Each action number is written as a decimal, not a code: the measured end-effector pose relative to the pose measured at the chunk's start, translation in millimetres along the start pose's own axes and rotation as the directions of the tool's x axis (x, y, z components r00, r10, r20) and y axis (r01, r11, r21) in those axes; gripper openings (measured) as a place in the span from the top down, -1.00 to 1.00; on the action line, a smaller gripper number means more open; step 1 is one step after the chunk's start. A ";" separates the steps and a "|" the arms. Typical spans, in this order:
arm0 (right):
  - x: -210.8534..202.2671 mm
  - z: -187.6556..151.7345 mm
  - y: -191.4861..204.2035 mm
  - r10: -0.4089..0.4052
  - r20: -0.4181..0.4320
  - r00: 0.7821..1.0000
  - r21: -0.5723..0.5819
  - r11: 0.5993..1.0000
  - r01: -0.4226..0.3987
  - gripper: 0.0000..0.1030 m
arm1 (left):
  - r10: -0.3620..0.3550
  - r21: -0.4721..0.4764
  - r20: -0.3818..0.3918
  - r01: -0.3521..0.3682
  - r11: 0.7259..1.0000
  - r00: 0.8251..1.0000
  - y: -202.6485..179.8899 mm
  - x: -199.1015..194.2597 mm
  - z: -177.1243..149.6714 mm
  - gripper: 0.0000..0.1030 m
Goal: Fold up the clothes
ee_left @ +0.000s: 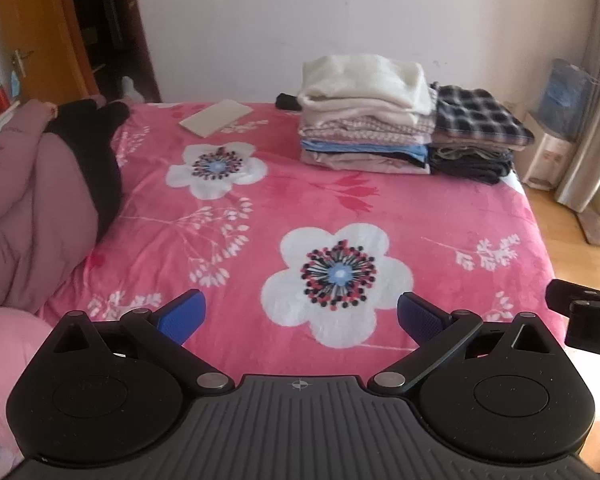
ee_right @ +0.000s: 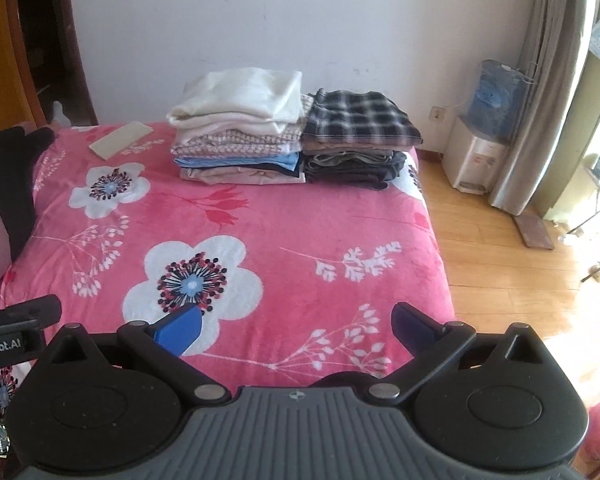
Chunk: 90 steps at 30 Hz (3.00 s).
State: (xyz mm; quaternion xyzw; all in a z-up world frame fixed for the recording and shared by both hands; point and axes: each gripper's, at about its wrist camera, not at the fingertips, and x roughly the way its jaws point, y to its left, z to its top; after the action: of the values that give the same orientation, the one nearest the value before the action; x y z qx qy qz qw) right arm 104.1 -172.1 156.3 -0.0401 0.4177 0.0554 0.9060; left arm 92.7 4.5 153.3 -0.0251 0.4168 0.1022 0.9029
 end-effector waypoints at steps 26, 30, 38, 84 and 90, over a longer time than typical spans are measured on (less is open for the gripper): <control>7.5 9.4 -16.2 -0.004 -0.015 1.000 0.031 1.000 0.004 -1.00 | -0.008 0.019 0.018 0.008 1.000 1.000 -23.0 3.0 16.5 -1.00; 7.2 9.4 -16.0 -0.004 -0.010 1.000 0.025 1.000 0.004 -1.00 | -0.004 0.022 0.031 0.003 1.000 1.000 -24.7 2.0 16.7 -1.00; 10.2 10.4 -14.1 0.002 -0.019 1.000 0.012 1.000 -0.002 -1.00 | 0.003 0.016 0.027 -0.003 1.000 1.000 -24.9 2.7 17.0 -1.00; 10.2 7.3 -5.8 -0.002 -0.026 1.000 -0.007 1.000 0.002 -1.00 | 0.004 -0.008 -0.009 -0.004 1.000 1.000 -18.2 8.4 12.6 -1.00; 12.3 7.2 -7.1 -0.006 -0.029 1.000 -0.003 1.000 0.006 -1.00 | 0.005 -0.005 -0.011 -0.005 1.000 1.000 -19.6 9.2 12.5 -1.00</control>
State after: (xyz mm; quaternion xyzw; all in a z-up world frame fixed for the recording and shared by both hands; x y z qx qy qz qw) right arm 118.4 -177.5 151.8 -0.0435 0.4308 0.0529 0.8999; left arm 111.9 -11.5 153.6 -0.0271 0.4218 0.1052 0.9002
